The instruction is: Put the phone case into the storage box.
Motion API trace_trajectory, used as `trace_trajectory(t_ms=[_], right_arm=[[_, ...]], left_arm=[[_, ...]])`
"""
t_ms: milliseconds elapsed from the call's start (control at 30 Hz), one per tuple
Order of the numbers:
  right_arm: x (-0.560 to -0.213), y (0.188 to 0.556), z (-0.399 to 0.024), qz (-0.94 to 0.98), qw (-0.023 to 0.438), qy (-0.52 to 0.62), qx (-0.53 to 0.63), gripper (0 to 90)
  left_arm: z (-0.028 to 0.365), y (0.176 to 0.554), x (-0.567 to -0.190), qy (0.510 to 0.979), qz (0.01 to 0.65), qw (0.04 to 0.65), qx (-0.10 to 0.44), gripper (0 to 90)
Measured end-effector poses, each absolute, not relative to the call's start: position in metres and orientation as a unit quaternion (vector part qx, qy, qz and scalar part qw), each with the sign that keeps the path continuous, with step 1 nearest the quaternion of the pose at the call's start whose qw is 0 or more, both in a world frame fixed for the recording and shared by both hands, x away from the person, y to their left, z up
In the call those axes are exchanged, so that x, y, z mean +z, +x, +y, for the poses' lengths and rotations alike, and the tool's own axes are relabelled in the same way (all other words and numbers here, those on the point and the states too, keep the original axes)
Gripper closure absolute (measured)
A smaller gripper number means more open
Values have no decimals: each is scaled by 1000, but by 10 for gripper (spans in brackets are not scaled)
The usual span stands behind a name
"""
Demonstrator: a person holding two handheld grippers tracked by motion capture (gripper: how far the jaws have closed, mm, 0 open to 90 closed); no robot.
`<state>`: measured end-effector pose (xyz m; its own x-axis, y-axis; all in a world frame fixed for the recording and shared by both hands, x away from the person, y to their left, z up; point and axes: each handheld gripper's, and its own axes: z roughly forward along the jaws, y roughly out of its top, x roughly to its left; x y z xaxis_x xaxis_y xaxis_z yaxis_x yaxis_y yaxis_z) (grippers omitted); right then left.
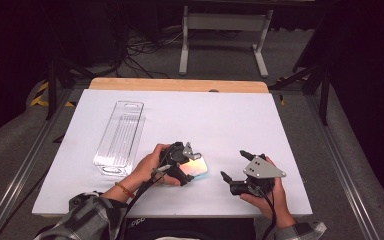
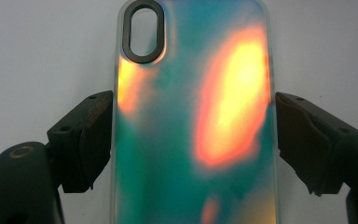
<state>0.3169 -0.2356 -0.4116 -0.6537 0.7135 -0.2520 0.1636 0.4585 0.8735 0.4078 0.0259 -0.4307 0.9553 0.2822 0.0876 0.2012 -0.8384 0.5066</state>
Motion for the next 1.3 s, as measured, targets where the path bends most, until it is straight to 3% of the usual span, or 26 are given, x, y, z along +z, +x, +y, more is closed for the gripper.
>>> trace_trajectory(t_ms=[367, 933, 1300], right_arm=[[-406, 316, -246, 758, 344, 304, 464, 124], [-407, 317, -247, 754, 343, 310, 467, 123], [-408, 317, -247, 755, 341, 308, 467, 131]], left_arm=[[45, 399, -409, 930, 150, 310, 127, 169], [70, 386, -391, 869, 182, 421, 183, 169], [88, 381, -375, 841, 196, 458, 210, 169]])
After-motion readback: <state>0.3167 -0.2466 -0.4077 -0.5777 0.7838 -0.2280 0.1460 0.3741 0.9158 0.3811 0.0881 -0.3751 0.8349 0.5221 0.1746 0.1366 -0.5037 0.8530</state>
